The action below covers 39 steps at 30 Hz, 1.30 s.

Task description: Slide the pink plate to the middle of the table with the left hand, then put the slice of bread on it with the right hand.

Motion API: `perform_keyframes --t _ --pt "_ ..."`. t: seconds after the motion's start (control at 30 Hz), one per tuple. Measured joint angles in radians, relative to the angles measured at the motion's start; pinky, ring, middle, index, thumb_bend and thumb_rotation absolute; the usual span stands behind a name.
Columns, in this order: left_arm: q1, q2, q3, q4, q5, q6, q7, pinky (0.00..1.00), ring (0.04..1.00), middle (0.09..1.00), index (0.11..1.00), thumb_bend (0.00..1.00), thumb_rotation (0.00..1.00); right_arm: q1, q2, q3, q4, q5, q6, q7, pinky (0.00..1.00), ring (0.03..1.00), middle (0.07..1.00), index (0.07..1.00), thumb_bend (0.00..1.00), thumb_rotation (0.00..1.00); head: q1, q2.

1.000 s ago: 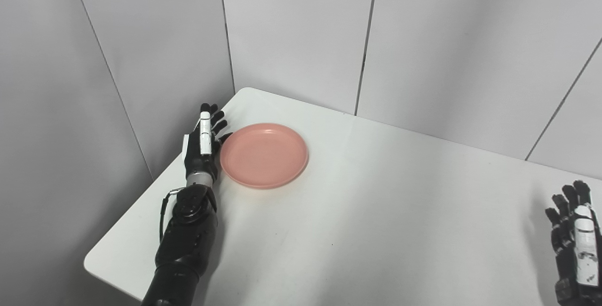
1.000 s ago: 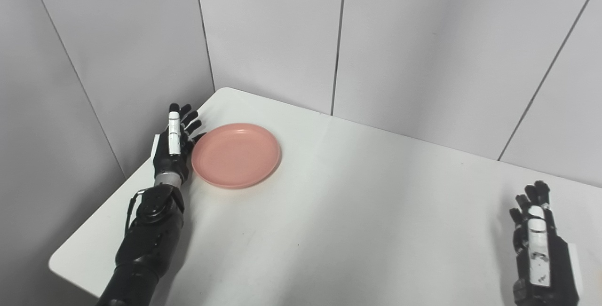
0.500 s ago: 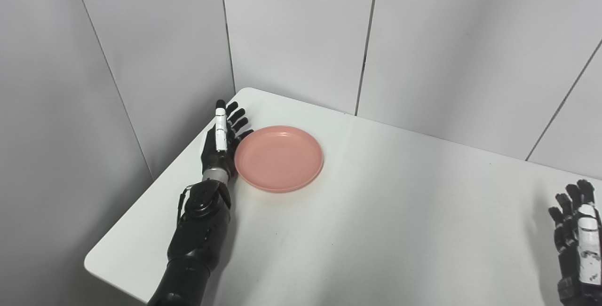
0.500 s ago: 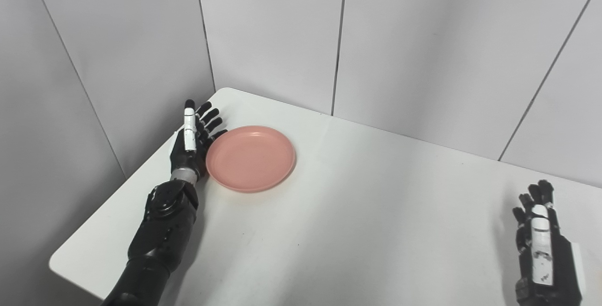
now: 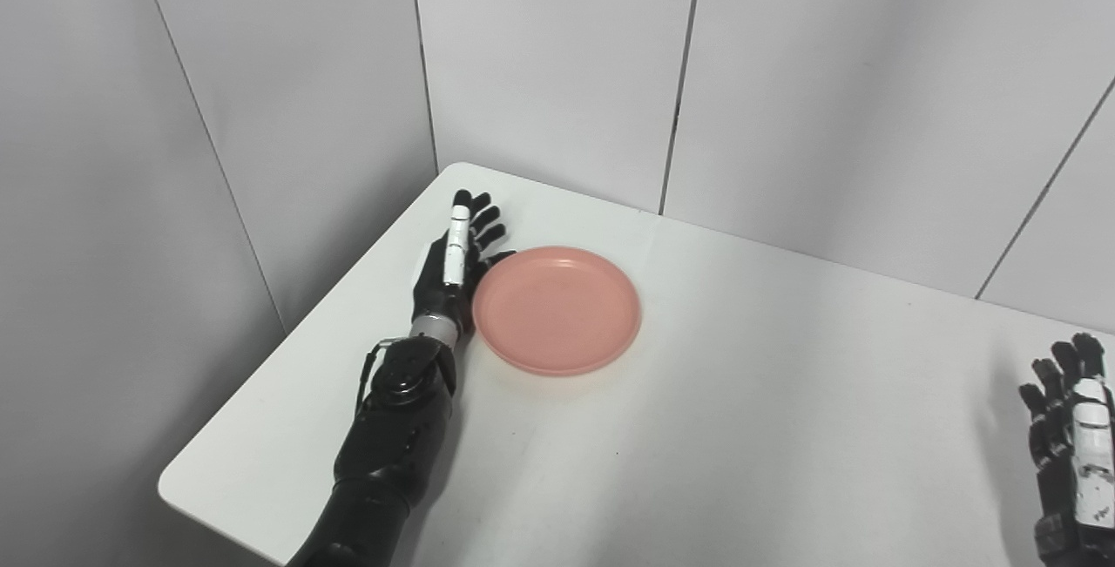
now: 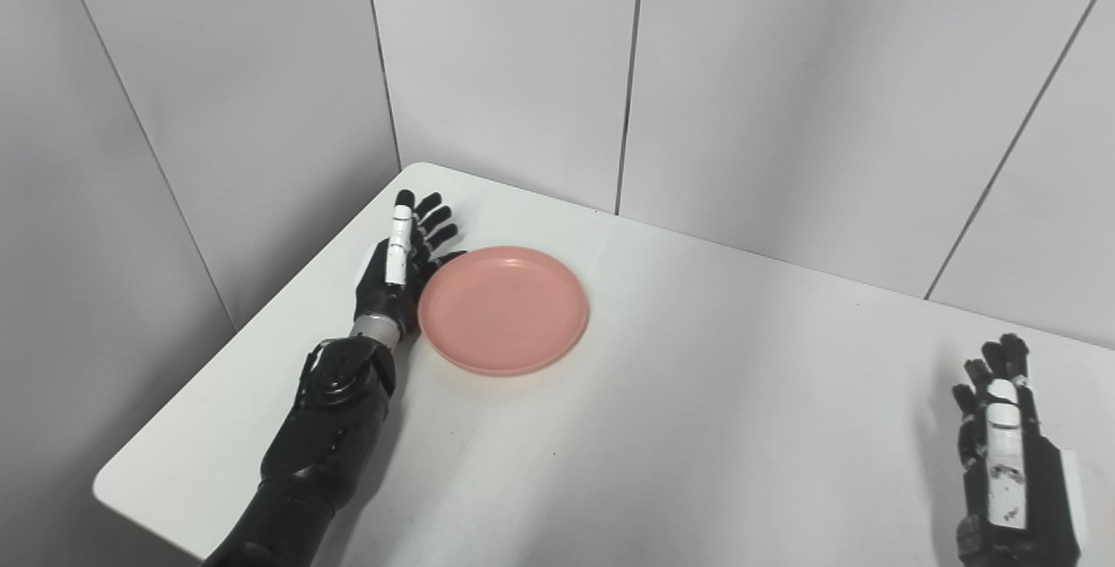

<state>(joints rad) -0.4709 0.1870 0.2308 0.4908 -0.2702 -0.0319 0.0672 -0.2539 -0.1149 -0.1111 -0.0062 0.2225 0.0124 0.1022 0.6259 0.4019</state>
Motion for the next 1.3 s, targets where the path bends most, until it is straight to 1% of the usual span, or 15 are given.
perform_keyframes --t 0.13,0.27,0.37,0.53,0.63,0.67,0.73,0.8,0.93,0.97,1.0,1.1,1.17,1.23,1.3 --pt "0.0 -0.014 -0.007 -0.008 0.017 0.006 0.0 0.67 0.87 0.895 0.845 0.81 1.0 0.0 0.0 -0.001 -0.002 0.0 0.0 -0.001 1.0 1.0 1.0 1.0 0.52 0.87 -0.011 0.005" --pt "-0.003 -0.042 0.004 -0.02 0.006 0.013 -0.001 0.66 0.857 0.864 0.826 0.81 1.0 0.0 0.001 -0.001 -0.006 0.0 0.0 -0.003 1.0 1.0 1.0 1.0 0.53 0.86 -0.032 0.012" --pt "-0.004 -0.053 0.0 -0.036 0.007 0.031 -0.002 0.67 0.859 0.868 0.841 0.8 1.0 0.0 0.003 -0.001 -0.011 0.0 0.0 -0.005 1.0 1.0 1.0 1.0 0.53 0.85 -0.052 0.02" --pt "-0.003 -0.057 -0.034 -0.041 0.022 0.042 -0.021 0.68 0.847 0.864 0.836 0.82 1.0 0.0 0.004 0.001 -0.018 -0.002 0.0 -0.005 1.0 1.0 1.0 1.0 0.53 0.87 -0.081 0.029" --pt "-0.003 -0.066 -0.042 -0.041 0.024 0.04 -0.031 0.69 0.856 0.863 0.847 0.82 1.0 0.0 0.007 0.006 -0.036 -0.006 0.001 -0.008 1.0 1.0 1.0 1.0 0.54 0.87 -0.112 0.038" --pt "-0.003 -0.068 -0.045 -0.043 0.024 0.041 -0.033 0.69 0.864 0.869 0.857 0.82 1.0 0.0 0.008 0.008 -0.043 -0.007 0.001 -0.008 1.0 1.0 1.0 1.0 0.55 0.87 -0.136 0.046" --pt "-0.002 -0.07 -0.051 -0.048 0.024 0.046 -0.042 0.69 0.865 0.872 0.858 0.81 0.99 0.0 0.008 0.012 -0.048 -0.009 0.001 -0.008 1.0 1.0 1.0 1.0 0.56 0.88 -0.137 0.046" --pt "0.002 -0.071 -0.06 -0.056 0.025 0.051 -0.047 0.71 0.864 0.873 0.858 0.81 0.99 0.001 0.008 0.016 -0.049 -0.01 0.003 -0.008 1.0 1.0 1.0 1.0 0.58 0.88 -0.178 0.054" --pt "0.015 -0.075 -0.077 -0.084 0.029 0.073 -0.069 0.73 0.873 0.879 0.882 0.81 0.98 0.001 0.008 0.019 -0.057 -0.023 0.012 -0.013 1.0 1.0 1.0 1.0 0.59 0.89 -0.212 0.064" --pt "0.018 -0.08 -0.077 -0.092 0.025 0.081 -0.074 0.74 0.877 0.88 0.887 0.81 0.98 0.001 0.009 0.02 -0.061 -0.027 0.014 -0.016 1.0 1.0 1.0 1.0 0.59 0.89 -0.241 0.074" --pt "0.02 -0.088 -0.076 -0.099 0.016 0.085 -0.079 0.74 0.88 0.881 0.891 0.81 0.98 0.002 0.009 0.02 -0.066 -0.028 0.016 -0.02 1.0 1.0 1.0 1.0 0.58 0.89 -0.241 0.074" --pt "0.033 -0.105 -0.077 -0.128 0.002 0.106 -0.089 0.76 0.896 0.891 0.904 0.8 0.99 0.002 0.015 0.022 -0.077 -0.031 0.017 -0.026 1.0 1.0 1.0 1.0 0.51 0.88 -0.273 0.083" --pt "0.039 -0.111 -0.082 -0.148 -0.003 0.126 -0.094 0.77 0.899 0.895 0.907 0.8 0.99 0.003 0.019 0.023 -0.08 -0.031 0.018 -0.03 1.0 1.0 1.0 1.0 0.5 0.87 -0.282 0.087" --pt "0.043 -0.118 -0.087 -0.16 -0.009 0.138 -0.099 0.78 0.901 0.897 0.908 0.79 0.99 0.005 0.023 0.024 -0.086 -0.035 0.02 -0.036 1.0 1.0 1.0 1.0 0.49 0.85 -0.301 0.094" --pt "0.043 -0.124 -0.091 -0.17 -0.013 0.157 -0.103 0.78 0.899 0.9 0.906 0.79 0.99 0.006 0.029 0.025 -0.09 -0.04 0.019 -0.043 1.0 1.0 1.0 1.0 0.5 0.83 -0.337 0.106"
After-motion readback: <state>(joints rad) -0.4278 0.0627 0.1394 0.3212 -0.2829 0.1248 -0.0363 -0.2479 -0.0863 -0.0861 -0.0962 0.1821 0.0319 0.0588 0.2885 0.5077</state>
